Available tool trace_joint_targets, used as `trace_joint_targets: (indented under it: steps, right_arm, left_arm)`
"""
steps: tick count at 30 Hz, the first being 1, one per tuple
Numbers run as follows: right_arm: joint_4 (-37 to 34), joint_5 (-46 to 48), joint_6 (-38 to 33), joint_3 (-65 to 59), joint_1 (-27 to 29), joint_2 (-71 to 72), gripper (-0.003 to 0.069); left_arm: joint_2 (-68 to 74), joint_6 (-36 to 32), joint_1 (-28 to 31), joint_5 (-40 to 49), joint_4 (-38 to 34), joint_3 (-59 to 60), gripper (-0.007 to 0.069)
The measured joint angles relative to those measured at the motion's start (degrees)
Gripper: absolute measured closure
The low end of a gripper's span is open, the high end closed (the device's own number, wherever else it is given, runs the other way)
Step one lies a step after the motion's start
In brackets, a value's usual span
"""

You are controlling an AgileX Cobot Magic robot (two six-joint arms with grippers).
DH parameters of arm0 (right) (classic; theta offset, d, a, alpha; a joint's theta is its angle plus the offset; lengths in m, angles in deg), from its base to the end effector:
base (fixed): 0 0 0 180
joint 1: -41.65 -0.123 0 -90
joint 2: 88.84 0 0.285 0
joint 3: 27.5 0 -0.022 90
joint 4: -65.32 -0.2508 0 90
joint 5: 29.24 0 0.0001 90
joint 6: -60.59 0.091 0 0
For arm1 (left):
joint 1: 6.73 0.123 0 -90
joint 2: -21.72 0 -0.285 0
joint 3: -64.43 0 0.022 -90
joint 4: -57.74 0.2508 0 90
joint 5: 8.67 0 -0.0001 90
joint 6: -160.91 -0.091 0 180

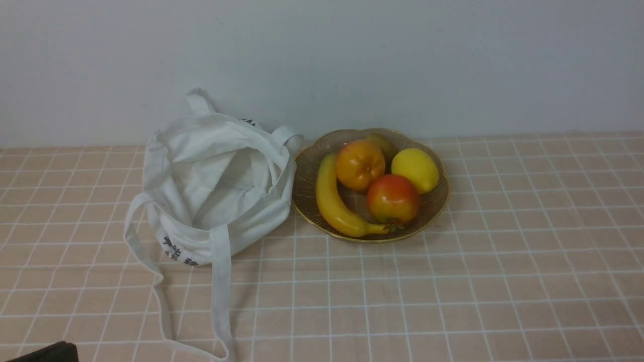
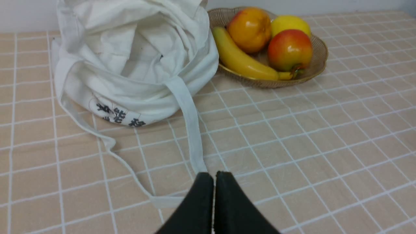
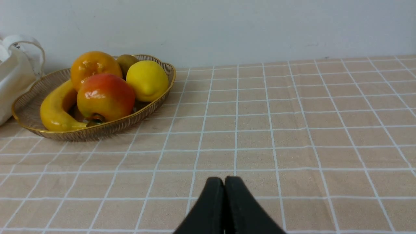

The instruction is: Take the fruit out of the bag on the brown coffee tablecloth and place them on the plate.

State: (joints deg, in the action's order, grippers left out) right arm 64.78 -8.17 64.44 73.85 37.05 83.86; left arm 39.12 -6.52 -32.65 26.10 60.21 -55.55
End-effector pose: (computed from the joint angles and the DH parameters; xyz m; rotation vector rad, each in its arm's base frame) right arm 0.0527 0.0046 0.1721 -0.0064 1.8693 0.1111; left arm 0.0480 -0.0208 0.2499 0.2485 1.9626 -0.3930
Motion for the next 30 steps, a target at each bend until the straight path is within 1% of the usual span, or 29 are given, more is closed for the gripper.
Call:
trace_joint_targets:
  steps: [9, 13, 14, 18, 20, 22, 26, 30]
  right_arm:
    - [0.0, 0.0, 0.0, 0.0, 0.0, 0.0, 0.0673]
    - [0.0, 0.0, 0.0, 0.0, 0.0, 0.0, 0.0673]
    - [0.0, 0.0, 0.0, 0.0, 0.0, 0.0, 0.0673]
    - [0.0, 0.0, 0.0, 0.0, 0.0, 0.0, 0.0673]
    - [0.1, 0.0, 0.0, 0.0, 0.0, 0.0, 0.0673]
    - [0.1, 0.0, 0.0, 0.0, 0.0, 0.0, 0.0673]
    - [0.1, 0.0, 0.0, 0.0, 0.0, 0.0, 0.0673]
    - [0.1, 0.0, 0.0, 0.0, 0.0, 0.0, 0.0673]
  left_arm:
    - [0.0, 0.3, 0.0, -0.9, 2.2, 0.4, 0.0632]
    - [0.0, 0.3, 0.2, -4.1, 4.6, 3.0, 0.0632]
    - [0.0, 0.3, 0.7, -6.1, 5.3, 4.6, 0.0632]
    - [0.0, 0.1, 6.0, -13.8, 3.9, 10.0, 0.0632]
    - [-0.3, -1.6, 10.1, -17.5, 1.5, 12.2, 0.0632]
    - [-1.5, -4.8, 13.7, -20.7, -0.1, 14.3, 0.0632]
    - [-5.0, -9.6, 18.5, -22.6, -0.6, 17.4, 0.0632]
    - [-8.4, -10.0, 22.5, -22.5, -0.8, 18.8, 0.0632]
